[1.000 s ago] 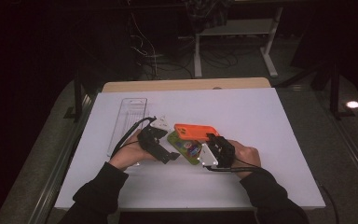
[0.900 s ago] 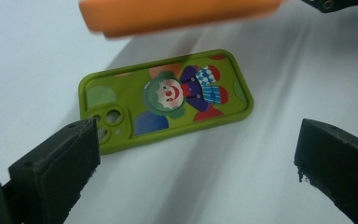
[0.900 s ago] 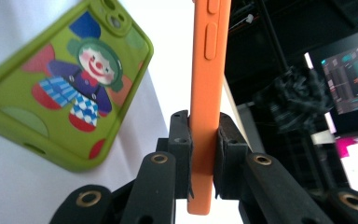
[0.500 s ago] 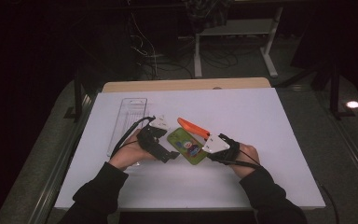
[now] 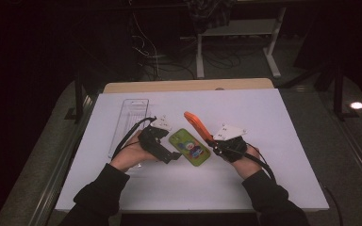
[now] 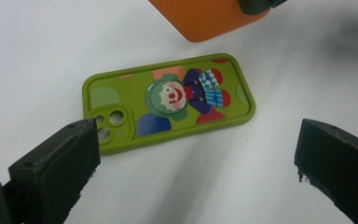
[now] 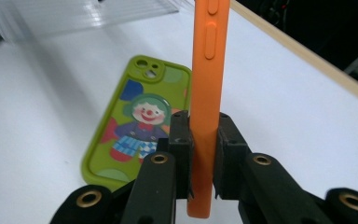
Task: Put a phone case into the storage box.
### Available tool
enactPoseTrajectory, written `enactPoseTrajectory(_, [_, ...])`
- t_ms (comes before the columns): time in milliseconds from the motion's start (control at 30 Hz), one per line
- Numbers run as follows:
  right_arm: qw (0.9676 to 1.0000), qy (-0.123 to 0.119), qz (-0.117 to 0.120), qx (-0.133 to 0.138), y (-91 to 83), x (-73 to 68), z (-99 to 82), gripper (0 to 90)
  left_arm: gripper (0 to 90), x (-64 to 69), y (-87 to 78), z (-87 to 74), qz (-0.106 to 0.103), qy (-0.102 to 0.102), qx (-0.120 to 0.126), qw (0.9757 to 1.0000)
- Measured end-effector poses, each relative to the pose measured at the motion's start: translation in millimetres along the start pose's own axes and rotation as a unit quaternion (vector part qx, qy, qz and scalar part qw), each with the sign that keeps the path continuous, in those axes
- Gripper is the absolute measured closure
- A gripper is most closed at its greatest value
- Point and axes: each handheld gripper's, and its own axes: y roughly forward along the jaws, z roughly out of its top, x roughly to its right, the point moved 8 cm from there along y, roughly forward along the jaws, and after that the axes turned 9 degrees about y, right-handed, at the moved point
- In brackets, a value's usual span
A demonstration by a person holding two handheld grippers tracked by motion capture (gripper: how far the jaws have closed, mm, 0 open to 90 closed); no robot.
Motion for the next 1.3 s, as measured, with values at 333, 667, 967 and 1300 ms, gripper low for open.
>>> enactPoseTrajectory(333, [0.9922,0.108,0.061,0.009,-1.1,10.4,0.0,78.3,0.0,-2.8,-0.7,-1.4,0.003,0.001,-0.004,1.0])
enactPoseTrajectory(667, [0.9892,0.125,0.075,0.01,-2.1,10.8,-0.5,78.3,0.0,-15.2,-10.6,8.0,0.014,-0.021,0.039,0.9989])
enactPoseTrajectory(967, [0.988,0.128,0.084,0.021,-3.0,6.1,3.1,78.3,0.0,-29.2,-19.0,33.9,0.021,-0.041,0.091,0.9948])
enactPoseTrajectory(1300, [0.9863,0.136,0.091,0.024,-3.5,1.8,3.9,78.4,0.0,-32.0,-7.2,58.2,-0.009,-0.045,0.114,0.9924])
